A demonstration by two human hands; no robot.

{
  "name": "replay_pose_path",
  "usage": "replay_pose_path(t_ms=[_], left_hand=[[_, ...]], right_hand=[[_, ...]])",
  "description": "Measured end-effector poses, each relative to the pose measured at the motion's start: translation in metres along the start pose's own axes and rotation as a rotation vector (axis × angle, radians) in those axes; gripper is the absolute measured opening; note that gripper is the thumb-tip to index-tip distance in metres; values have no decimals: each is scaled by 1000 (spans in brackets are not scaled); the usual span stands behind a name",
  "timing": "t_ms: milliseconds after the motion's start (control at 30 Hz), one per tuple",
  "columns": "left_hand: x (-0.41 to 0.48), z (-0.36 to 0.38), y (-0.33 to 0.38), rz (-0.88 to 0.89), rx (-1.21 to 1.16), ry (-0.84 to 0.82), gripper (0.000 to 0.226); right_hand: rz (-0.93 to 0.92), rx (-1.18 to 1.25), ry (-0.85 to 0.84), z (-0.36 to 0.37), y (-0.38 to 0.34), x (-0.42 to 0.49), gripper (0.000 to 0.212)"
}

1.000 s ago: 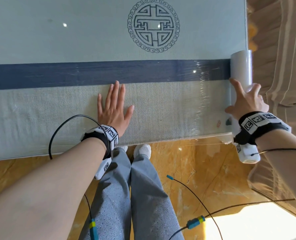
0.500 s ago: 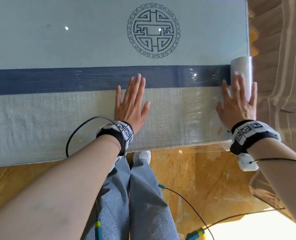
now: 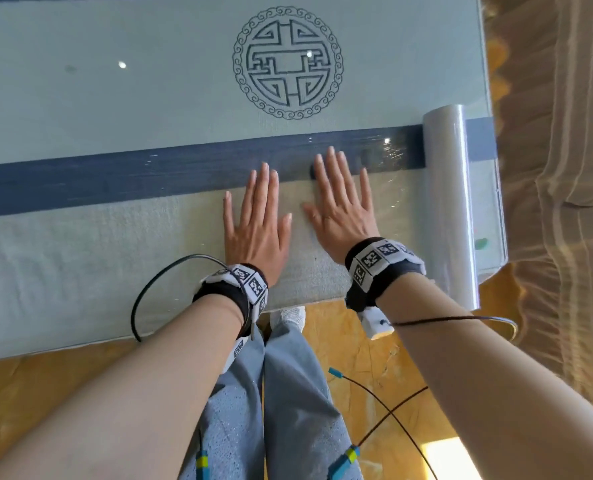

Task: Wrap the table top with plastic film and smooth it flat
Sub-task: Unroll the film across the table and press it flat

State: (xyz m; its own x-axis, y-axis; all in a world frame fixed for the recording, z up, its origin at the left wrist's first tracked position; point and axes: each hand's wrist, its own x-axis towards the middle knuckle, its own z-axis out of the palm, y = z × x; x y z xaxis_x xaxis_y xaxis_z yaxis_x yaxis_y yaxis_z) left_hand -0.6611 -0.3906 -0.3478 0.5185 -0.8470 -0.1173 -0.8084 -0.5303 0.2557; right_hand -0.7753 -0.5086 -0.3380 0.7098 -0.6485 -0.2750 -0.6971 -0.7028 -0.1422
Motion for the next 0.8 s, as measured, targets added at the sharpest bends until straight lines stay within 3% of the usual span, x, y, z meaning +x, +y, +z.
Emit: replay_pose_path(t_ms=[267,433,600,800], left_hand=[[-21,22,9,-54,1,-79,62],[-89,42,21,-6,28,-181,62],[-86,53,46,-70,11,-241,65],[-36,58,107,51,-74,-313,64]], right_hand=[[78,75,39,35,-2,-25,66],[-106,-4,-40,66,0,-114,63],[-131,13,-121,60,26,-107,62],[157,-115,-61,18,96,-53,75]])
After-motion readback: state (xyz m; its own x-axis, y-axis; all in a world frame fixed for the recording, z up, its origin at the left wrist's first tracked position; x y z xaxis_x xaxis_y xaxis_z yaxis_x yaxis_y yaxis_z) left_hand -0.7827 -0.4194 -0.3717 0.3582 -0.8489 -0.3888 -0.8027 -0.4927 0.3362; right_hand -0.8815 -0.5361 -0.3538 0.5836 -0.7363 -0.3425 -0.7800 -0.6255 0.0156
